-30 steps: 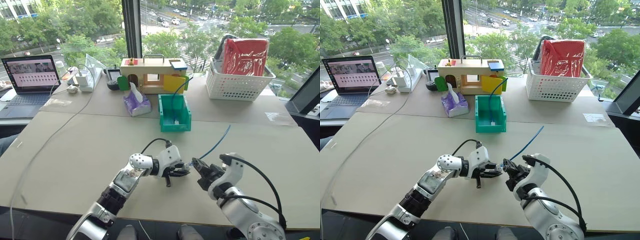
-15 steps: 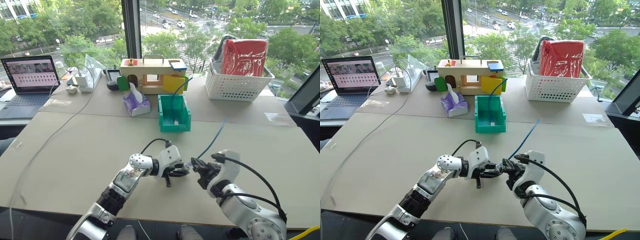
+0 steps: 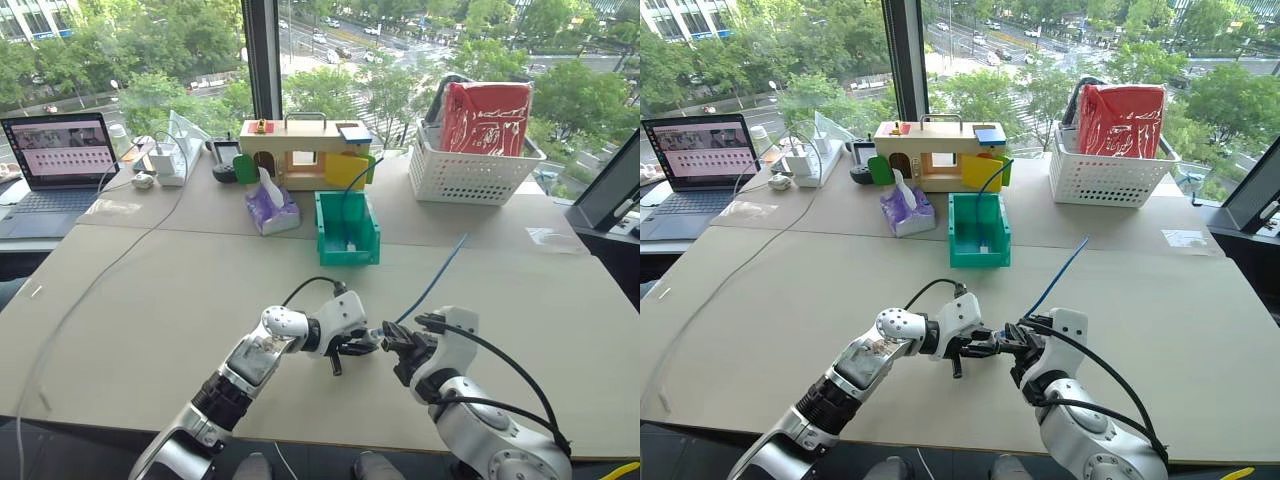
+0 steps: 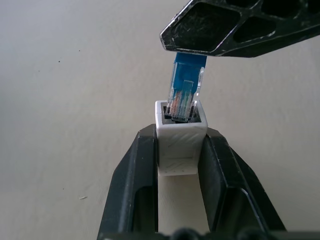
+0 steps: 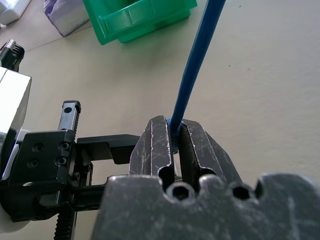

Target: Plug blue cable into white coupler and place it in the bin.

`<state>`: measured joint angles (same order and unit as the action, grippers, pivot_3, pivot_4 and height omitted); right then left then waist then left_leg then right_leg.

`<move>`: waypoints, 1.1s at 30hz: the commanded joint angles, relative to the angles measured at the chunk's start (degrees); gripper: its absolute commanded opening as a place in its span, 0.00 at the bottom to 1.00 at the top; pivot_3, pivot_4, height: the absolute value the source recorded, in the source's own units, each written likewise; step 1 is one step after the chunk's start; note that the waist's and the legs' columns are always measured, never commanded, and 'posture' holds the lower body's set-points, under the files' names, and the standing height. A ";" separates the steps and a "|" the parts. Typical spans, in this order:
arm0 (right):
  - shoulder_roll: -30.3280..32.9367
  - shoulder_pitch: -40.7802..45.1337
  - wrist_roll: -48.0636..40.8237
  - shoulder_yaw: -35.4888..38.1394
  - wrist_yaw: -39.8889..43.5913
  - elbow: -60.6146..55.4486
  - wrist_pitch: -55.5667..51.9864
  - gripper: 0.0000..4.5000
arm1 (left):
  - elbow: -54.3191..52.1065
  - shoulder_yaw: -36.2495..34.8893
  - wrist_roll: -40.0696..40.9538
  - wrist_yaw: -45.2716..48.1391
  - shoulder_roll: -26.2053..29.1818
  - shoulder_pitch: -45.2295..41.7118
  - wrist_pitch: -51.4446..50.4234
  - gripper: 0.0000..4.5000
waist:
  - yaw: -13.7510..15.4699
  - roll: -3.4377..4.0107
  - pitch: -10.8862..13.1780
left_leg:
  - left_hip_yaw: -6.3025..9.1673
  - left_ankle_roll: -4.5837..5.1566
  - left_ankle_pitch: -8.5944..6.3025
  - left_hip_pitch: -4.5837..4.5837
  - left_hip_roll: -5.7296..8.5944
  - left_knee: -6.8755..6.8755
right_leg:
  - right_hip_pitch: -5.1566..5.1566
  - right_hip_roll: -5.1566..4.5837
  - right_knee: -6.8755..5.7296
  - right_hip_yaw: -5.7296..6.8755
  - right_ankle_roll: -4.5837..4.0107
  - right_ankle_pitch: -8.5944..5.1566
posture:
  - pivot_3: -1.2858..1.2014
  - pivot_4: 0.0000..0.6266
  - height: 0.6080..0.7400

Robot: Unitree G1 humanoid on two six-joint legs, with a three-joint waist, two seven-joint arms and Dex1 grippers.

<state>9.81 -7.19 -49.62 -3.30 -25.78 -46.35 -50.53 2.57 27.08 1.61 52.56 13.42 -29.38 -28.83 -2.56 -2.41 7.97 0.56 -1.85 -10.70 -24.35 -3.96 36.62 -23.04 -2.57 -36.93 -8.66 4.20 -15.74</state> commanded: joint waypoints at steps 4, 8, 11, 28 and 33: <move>-0.64 -1.38 0.87 -4.85 0.84 1.65 -5.18 0.00 | -1.72 2.94 -0.48 -0.61 0.05 1.64 -4.34 0.14 | -0.11 -0.04 -0.12 | 0.00 0.00 0.00 0.06 -0.01 -0.11 | 0.00 0.00 0.00 0.00 -0.04 -0.03 | 0.52 0.24 0.86; -0.63 -0.57 1.62 -5.73 1.68 2.03 -6.32 0.00 | -2.40 3.18 -0.44 -0.83 0.21 2.08 -4.81 0.14 | -0.14 -0.09 -0.39 | 0.00 0.00 0.00 0.15 -0.01 -0.30 | 0.00 0.01 0.01 0.00 -0.11 -0.10 | 0.52 0.24 0.86; -0.64 1.57 2.72 -6.65 2.40 3.55 -7.82 0.00 | -2.71 3.32 -0.36 -0.90 0.35 2.30 -4.93 0.14 | -0.37 -0.13 -0.54 | 0.01 0.00 0.00 0.21 -0.01 -0.39 | 0.00 0.02 0.00 0.01 -0.18 -0.15 | 0.52 0.24 0.86; -2.73 3.46 5.92 -5.62 7.09 6.46 -12.57 0.00 | -3.07 3.57 -0.12 -1.99 -0.24 2.50 -5.25 0.14 | -1.23 -0.44 -0.91 | 0.02 -0.01 -0.01 1.07 -0.02 -0.70 | 0.77 0.01 0.20 0.02 -0.62 -0.51 | 0.52 0.24 0.86; -3.21 -0.14 6.97 -4.06 11.51 9.95 -11.36 0.00 | -3.67 3.44 0.10 -2.08 -0.17 2.91 -6.07 0.14 | -1.22 -0.58 -1.17 | 0.04 -0.04 -0.03 1.10 -0.04 -0.76 | 0.79 0.01 0.24 0.04 -0.60 -0.57 | 0.52 0.24 0.86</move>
<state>6.75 -3.45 -41.28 -4.01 -17.23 -43.21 -58.56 -0.91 27.58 1.55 50.12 14.14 -27.29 -33.64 -3.79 -2.98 6.80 0.60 -1.92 -10.75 -23.25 -4.01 35.85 -22.24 -2.56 -36.69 -8.61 3.61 -16.33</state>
